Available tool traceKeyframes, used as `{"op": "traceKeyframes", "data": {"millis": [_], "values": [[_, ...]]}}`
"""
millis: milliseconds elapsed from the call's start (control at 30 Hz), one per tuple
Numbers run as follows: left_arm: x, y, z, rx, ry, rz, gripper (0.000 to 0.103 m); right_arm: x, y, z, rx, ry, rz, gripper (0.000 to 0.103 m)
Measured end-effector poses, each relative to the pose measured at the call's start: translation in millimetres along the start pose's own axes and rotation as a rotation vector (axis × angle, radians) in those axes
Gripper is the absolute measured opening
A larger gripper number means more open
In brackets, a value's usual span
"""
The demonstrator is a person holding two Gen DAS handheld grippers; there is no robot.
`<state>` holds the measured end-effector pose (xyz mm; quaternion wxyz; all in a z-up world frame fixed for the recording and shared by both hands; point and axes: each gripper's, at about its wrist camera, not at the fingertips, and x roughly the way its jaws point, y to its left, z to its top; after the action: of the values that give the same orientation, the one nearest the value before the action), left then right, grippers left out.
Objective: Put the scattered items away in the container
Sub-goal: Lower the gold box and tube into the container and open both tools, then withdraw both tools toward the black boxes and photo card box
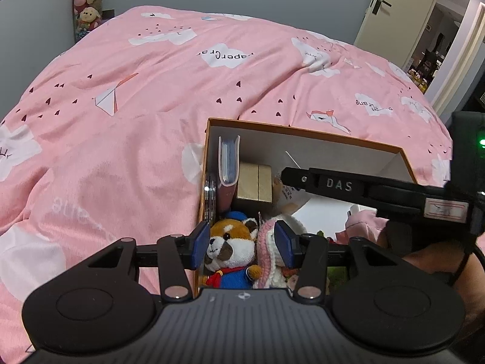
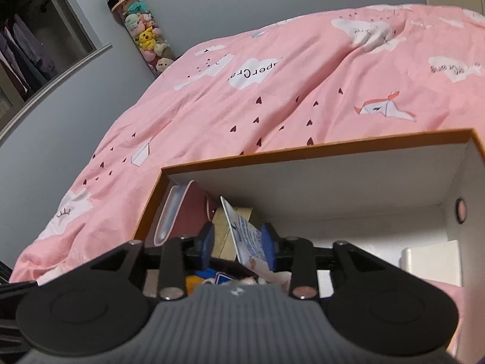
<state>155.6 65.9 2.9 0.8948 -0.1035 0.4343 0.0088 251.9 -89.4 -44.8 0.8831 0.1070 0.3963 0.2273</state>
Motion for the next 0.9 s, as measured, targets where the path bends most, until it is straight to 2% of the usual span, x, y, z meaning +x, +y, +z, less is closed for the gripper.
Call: {"op": "traceKeyframes", "data": {"millis": [33, 133, 333, 567, 733, 900], "values": [[-0.9, -0.8, -0.5, -0.001, -0.001, 0.004, 0.055, -4.2, 2.2, -0.9, -0.017, -0.004, -0.012, 0.045], [-5.0, -3.3, -2.3, 0.004, -0.003, 0.003, 0.055, -18.5, 7.0, -4.4, -0.05, -0.013, -0.023, 0.05], [-16.2, -10.2, -8.5, 0.015, -0.019, -0.007, 0.054, -52.7, 15.0, -16.5, -0.123, -0.045, -0.043, 0.055], [-35.4, -23.2, -22.6, 0.068, -0.055, -0.049, 0.054, -95.5, 11.4, -42.0, -0.135, -0.094, -0.051, 0.056], [-48.6, -26.6, -39.6, 0.1, -0.056, -0.072, 0.055, -133.9, 7.8, -64.1, -0.146, -0.145, 0.008, 0.055], [-60.0, -21.8, -60.7, 0.111, -0.043, -0.07, 0.055, -158.3, 8.0, -85.5, -0.165, -0.139, -0.003, 0.055]]}}
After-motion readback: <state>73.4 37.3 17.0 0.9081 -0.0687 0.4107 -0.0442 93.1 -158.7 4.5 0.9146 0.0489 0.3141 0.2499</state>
